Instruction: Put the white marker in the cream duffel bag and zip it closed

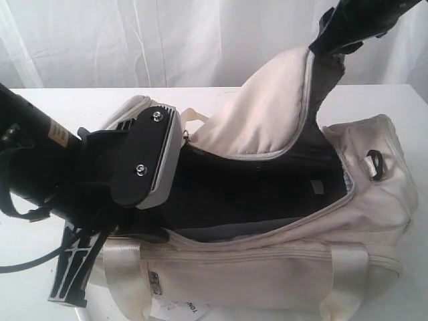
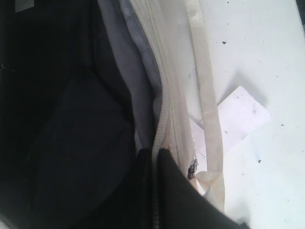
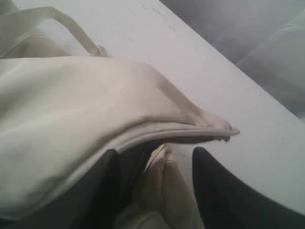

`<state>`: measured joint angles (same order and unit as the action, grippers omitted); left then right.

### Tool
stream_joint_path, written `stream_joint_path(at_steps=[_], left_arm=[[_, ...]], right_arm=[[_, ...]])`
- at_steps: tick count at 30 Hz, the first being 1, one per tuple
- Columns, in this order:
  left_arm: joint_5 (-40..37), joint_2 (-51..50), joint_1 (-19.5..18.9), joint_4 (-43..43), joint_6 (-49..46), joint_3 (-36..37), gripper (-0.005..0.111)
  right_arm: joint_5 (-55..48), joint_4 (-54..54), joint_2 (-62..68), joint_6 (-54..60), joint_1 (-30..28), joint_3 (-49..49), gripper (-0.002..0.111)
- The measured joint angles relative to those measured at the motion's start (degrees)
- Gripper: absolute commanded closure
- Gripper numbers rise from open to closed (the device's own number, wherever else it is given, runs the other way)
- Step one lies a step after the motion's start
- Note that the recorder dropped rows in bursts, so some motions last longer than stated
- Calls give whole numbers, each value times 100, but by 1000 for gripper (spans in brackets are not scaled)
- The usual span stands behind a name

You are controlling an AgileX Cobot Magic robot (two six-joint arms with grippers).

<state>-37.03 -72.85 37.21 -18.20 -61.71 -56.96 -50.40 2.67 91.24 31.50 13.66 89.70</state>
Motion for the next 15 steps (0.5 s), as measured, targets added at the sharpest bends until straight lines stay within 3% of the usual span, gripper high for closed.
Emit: stream_joint_path(at_steps=[10, 12, 15], left_arm=[[0, 0, 0, 0, 0, 0, 106], [0, 24, 0, 0, 11, 0, 96], [67, 150, 0, 0, 108, 25, 64]], right_arm=[[-1455, 22, -434, -330, 0, -21, 63], [-1688, 22, -814, -412, 0, -105, 63], [-1815, 175, -1242, -448, 0, -250, 63]])
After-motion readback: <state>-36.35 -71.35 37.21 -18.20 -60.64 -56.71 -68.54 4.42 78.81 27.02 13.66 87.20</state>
